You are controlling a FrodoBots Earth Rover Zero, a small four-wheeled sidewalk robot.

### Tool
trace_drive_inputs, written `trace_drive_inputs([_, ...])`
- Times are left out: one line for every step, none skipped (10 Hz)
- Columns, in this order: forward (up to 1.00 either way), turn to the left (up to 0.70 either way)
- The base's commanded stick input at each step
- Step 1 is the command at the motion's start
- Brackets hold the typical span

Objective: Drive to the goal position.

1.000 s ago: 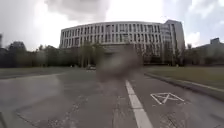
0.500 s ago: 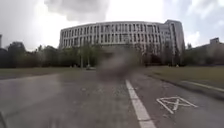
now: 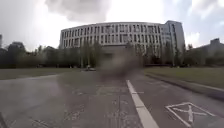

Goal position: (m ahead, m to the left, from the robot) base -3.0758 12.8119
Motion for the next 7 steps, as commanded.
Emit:
trace_drive_inputs([0.70,0.00])
trace_drive_inputs([0.70,0.00])
trace_drive_inputs([0.70,0.00])
trace_drive_inputs([0.70,0.00])
trace_drive_inputs([0.70,0.00])
trace_drive_inputs([0.70,0.00])
trace_drive_inputs([0.70,0.00])
